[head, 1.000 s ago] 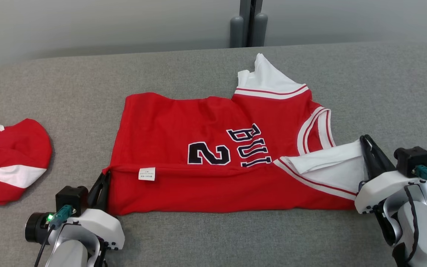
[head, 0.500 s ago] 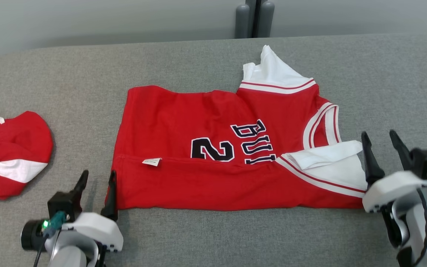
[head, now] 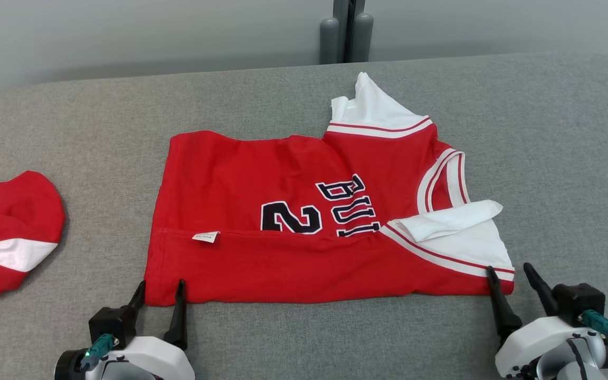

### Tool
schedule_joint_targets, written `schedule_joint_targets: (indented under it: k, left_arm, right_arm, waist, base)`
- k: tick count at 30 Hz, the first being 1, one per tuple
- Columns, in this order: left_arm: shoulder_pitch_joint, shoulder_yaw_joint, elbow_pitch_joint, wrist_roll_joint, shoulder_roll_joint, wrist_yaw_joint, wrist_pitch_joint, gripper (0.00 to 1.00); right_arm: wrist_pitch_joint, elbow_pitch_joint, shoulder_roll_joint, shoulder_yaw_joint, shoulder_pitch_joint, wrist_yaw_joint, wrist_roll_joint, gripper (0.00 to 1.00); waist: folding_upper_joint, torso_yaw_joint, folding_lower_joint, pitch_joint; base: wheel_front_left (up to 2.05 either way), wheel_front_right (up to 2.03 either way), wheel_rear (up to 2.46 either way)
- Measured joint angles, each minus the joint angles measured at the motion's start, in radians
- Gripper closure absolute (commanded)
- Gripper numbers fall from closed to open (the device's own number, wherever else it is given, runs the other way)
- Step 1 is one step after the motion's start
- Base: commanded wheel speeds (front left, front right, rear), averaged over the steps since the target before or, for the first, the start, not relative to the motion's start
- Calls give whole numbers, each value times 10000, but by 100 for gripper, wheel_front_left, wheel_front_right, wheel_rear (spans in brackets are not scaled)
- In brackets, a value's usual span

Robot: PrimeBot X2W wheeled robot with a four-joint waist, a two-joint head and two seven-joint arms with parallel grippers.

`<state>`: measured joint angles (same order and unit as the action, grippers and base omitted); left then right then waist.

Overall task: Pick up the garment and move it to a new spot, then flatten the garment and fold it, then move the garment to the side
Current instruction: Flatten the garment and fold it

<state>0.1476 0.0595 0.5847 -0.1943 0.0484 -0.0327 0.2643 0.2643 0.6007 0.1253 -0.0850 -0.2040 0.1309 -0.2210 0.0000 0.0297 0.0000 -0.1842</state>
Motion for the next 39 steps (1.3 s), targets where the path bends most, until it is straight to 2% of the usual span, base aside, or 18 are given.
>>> schedule_joint_targets:
  k: [10, 11, 13, 14, 15, 16, 20, 27, 33, 39]
  left_arm:
    - [239, 84, 403, -165, 2, 439, 0, 0]
    - [253, 84, 460, -186, 0, 454, 0, 0]
    - [330, 117, 640, -199, 4, 426, 4, 0]
    - [399, 155, 754, -251, 6, 376, 13, 20]
    - [472, 203, 886, -324, 13, 322, 27, 62]
    - [519, 249, 1003, -397, 17, 278, 44, 100]
    - [694, 529, 1099, -675, 44, -117, 44, 100]
    - [615, 533, 754, -867, -6, -284, -2, 100]
    - [183, 284, 197, -600, -25, -328, -2, 100]
    - [-621, 142, 259, -506, -42, -382, -2, 100]
  right_arm:
    - [36, 892, -67, -809, -303, 2, -313, 0]
    - [50, 1011, -75, -819, -339, 2, -345, 12]
    - [98, 1312, -69, -901, -489, 2, -441, 61]
    - [105, 1436, -65, -947, -577, 4, -493, 91]
    - [121, 1549, -61, -1022, -665, 2, -548, 100]
    - [136, 1649, -54, -1070, -741, 4, -627, 100]
    - [136, 1845, -58, -1172, -944, 46, -874, 100]
    - [13, 1649, 79, -871, -989, 44, -1070, 100]
    - [2, 1847, 265, -894, -1090, 29, -1271, 100]
    - [0, 2313, 395, -1313, -991, 29, -1655, 100]
  waist:
    - [0, -46, 0, -150]
    - [0, -59, 0, -162]
    - [0, -77, 0, -192]
    - [0, -80, 0, -209]
    - [0, -83, 0, -225]
    - [0, -83, 0, -240]
    - [0, -95, 0, -283]
    - [0, -121, 0, 59]
    - [0, -155, 0, 875]
    - [0, -175, 0, 1985]
  base:
    - [0, 0, 0]
    - [0, 0, 0]
    - [0, 0, 0]
    - [0, 0, 0]
    - [0, 0, 0]
    - [0, 0, 0]
    - [0, 0, 0]
    - [0, 0, 0]
    - [0, 0, 0]
    - [0, 0, 0]
